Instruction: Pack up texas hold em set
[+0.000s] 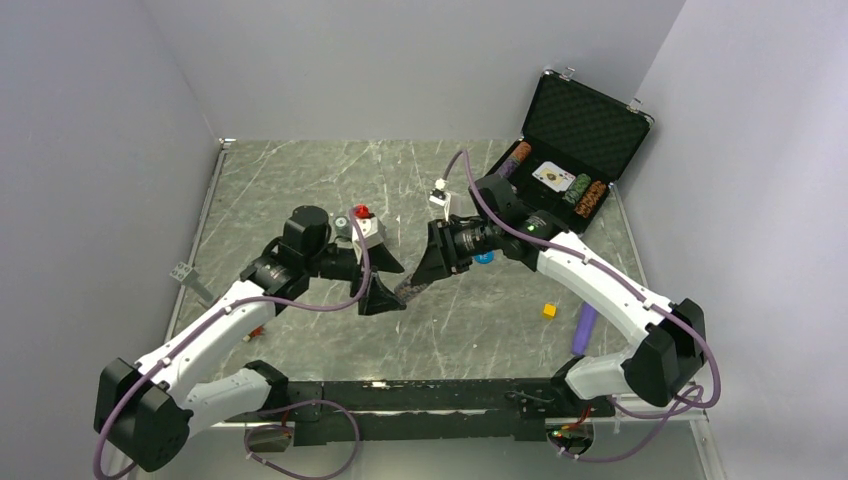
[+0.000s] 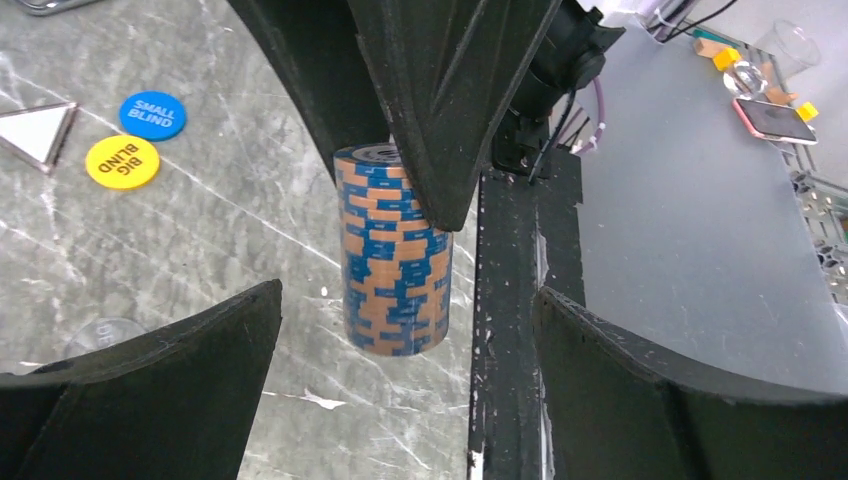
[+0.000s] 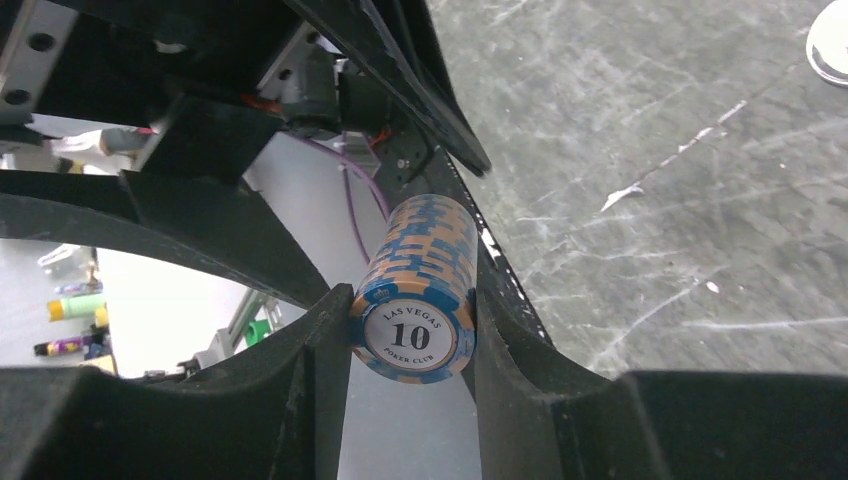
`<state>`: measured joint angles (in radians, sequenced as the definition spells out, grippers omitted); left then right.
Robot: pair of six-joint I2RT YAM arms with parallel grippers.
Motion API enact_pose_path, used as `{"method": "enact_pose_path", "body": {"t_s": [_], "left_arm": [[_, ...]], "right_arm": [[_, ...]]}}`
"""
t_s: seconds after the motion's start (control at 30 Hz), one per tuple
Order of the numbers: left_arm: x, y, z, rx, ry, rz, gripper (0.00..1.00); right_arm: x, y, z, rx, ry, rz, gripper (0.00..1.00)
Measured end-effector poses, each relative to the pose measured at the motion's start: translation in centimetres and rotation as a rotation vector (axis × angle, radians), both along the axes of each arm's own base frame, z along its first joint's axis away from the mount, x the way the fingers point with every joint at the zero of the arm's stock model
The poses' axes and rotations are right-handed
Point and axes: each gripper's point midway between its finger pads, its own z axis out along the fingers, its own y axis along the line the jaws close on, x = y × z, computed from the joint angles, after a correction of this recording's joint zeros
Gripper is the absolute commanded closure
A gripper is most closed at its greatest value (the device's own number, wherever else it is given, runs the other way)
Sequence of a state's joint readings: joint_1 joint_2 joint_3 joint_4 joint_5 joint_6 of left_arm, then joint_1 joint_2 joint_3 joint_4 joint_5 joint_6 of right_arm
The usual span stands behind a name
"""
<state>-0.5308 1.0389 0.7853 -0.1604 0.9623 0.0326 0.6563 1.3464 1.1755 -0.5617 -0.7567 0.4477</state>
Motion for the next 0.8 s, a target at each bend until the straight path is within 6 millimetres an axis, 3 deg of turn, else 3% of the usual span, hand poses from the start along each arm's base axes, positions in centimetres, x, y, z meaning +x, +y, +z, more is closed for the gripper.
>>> {"method": "enact_pose_path", "body": {"t_s": [0.27,0.43,0.53,0.77,0.8], "left_arm": [[-1.0,-1.0,-1.1,0.016,0.057,-0.054,0.06],[-1.1,-1.3,-1.6,0.027,0.087,-0.06,0.23],[-1.1,-1.3,-1.7,0.029,0.09,-0.059,0.38],[-0.8,-1.8,-1.4,0.041,0.105,-0.062,0.98],[-0.8,-1.8,-1.5,0.043,0.111,-0.064,1.0]], "right_arm": [[-0.7,1.1,0.4,0.046,0.021,0.046,1.0],[-1.1,1.5,0.3,0.05,0.028,0.063,1.0],[-1.1,1.6,0.3,0.053,0.028,0.065,1.0],[-0.8,1.6,0.3,0.053,0.023,0.056,1.0],[-0.7,1.6,0.2,0.051,0.022,0.053,1.0]]}}
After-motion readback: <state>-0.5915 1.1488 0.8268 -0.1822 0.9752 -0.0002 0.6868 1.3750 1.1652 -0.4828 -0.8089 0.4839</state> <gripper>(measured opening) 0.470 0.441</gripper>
